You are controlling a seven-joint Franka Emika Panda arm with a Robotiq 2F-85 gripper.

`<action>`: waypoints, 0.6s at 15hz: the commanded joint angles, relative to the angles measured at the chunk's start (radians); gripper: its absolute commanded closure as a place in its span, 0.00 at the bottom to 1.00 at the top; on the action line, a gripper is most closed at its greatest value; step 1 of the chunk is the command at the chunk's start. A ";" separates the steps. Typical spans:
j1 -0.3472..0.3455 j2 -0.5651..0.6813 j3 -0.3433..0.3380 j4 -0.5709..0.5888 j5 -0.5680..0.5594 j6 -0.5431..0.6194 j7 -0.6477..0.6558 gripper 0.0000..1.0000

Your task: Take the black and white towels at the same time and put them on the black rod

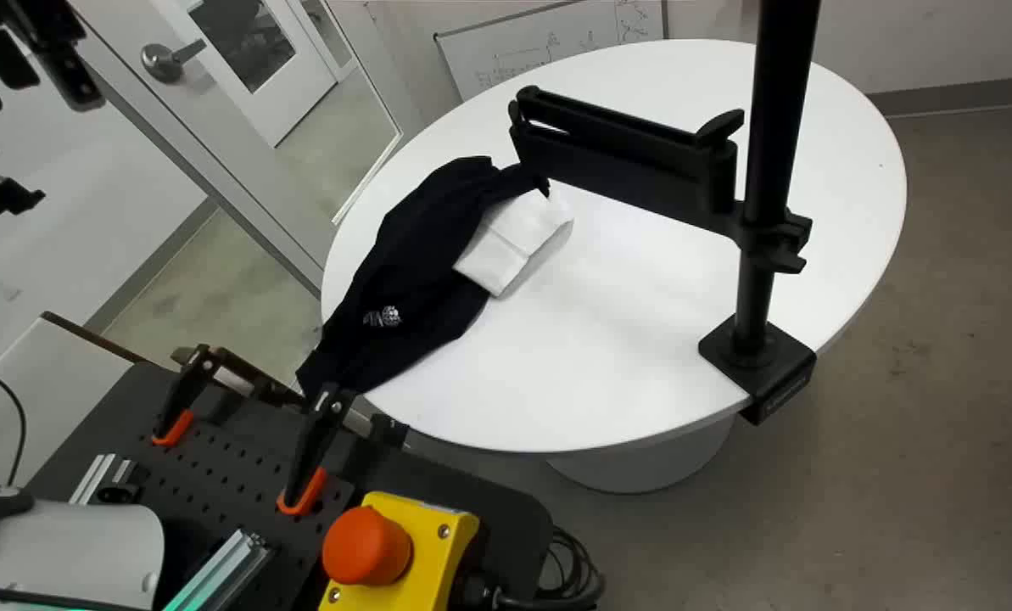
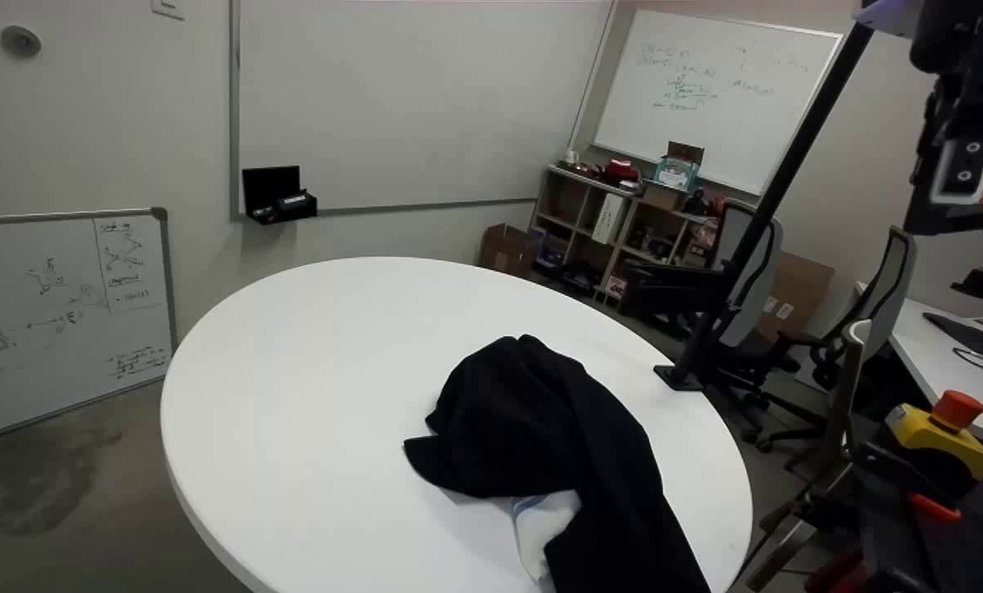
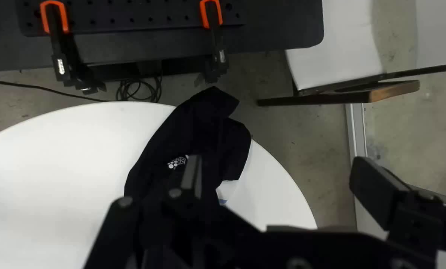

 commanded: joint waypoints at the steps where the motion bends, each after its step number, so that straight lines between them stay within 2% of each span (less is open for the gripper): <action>1: -0.016 0.000 0.015 0.002 0.006 -0.005 -0.006 0.00; 5: -0.017 0.029 0.023 -0.020 -0.001 0.054 -0.020 0.00; 9: -0.013 0.093 0.053 -0.071 -0.004 0.231 0.009 0.00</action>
